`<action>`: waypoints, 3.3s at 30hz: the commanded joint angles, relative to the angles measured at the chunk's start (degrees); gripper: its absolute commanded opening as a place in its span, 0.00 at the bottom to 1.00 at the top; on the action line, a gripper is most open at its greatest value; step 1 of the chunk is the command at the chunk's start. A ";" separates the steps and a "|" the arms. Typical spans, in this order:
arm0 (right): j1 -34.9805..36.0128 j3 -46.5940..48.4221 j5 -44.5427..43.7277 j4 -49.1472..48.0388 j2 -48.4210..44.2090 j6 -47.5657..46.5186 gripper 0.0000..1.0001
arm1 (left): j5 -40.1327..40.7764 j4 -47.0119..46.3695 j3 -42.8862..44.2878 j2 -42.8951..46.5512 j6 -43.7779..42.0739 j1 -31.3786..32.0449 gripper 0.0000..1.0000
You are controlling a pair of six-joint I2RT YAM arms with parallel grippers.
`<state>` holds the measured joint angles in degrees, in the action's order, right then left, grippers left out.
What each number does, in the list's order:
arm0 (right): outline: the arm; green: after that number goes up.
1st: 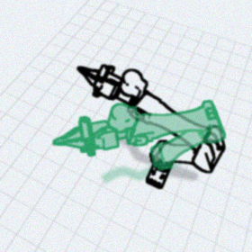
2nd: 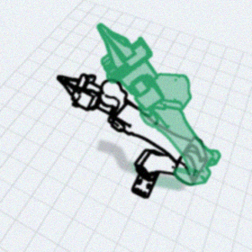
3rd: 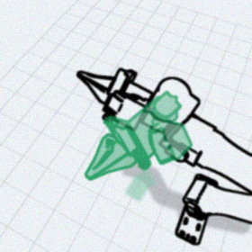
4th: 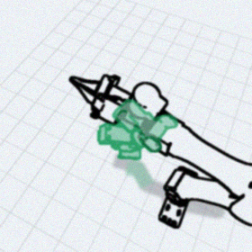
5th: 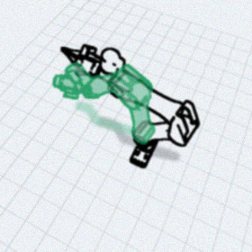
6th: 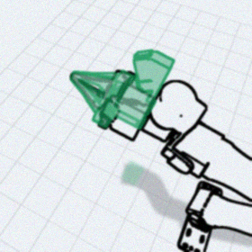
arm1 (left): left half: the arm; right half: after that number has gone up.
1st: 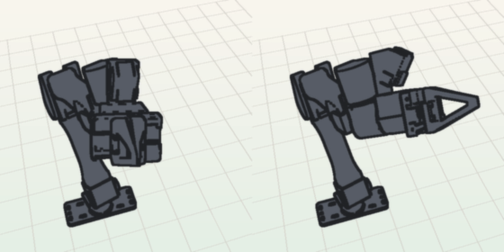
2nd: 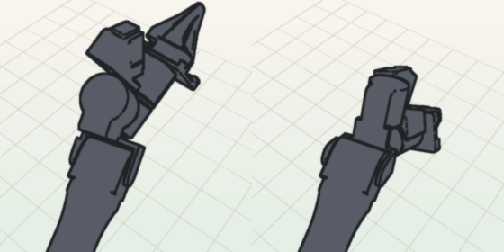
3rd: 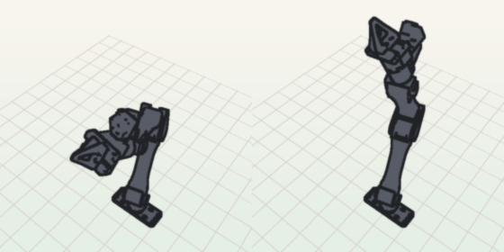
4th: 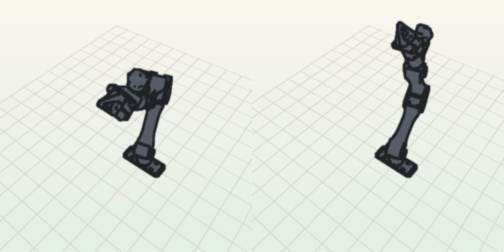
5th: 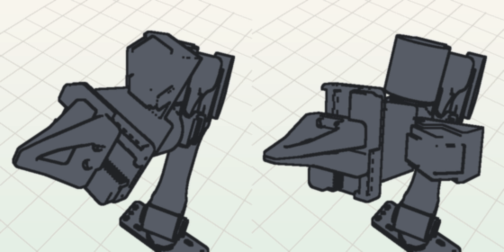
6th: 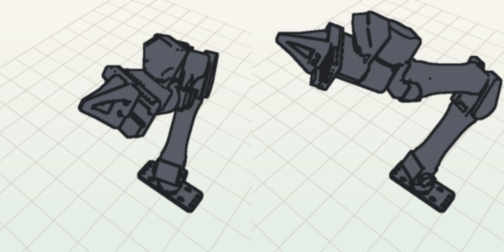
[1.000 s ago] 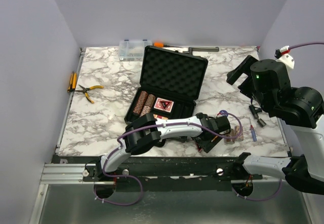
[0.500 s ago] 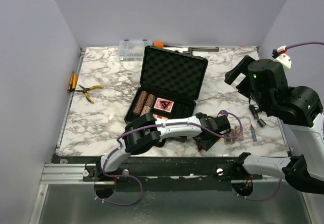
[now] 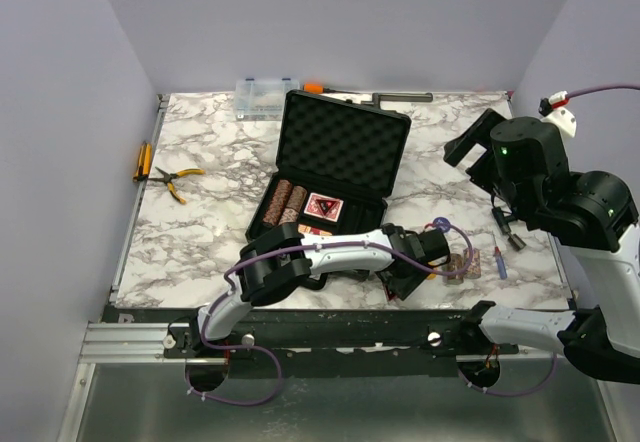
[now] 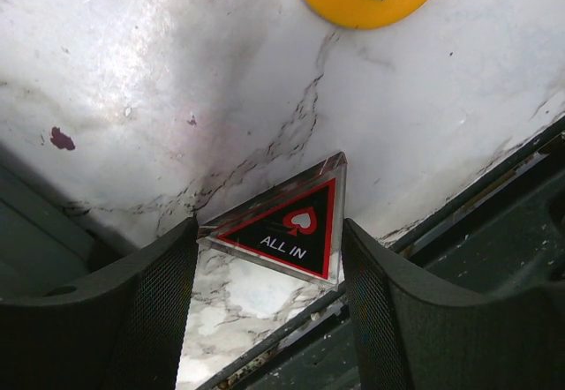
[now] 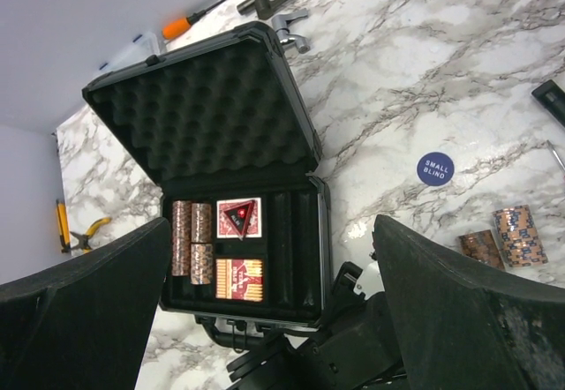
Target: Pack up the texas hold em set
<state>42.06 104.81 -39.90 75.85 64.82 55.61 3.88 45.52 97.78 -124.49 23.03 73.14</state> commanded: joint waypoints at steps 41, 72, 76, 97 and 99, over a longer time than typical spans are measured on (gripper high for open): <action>0.24 -7.03 -0.67 -8.85 -3.91 2.67 1.00 | 14.22 8.86 -11.56 35.07 6.88 -12.08 0.00; 0.23 -12.06 4.87 -5.12 -5.84 8.10 1.00 | 9.04 10.21 -18.48 27.00 22.41 -25.10 0.00; 0.28 -12.66 5.47 -5.45 -5.88 8.35 1.00 | 7.99 8.85 -20.00 25.93 22.76 -25.85 0.00; 0.28 -14.29 6.31 -6.66 -5.02 7.73 1.00 | 4.74 5.04 -23.46 22.96 22.99 -28.47 0.00; 0.24 -14.37 6.55 -6.77 -4.80 7.61 1.00 | 4.67 4.89 -23.67 23.05 23.07 -28.58 0.00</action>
<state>42.06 91.22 -34.09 69.21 59.59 63.00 9.87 51.51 75.07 -101.41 45.25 45.06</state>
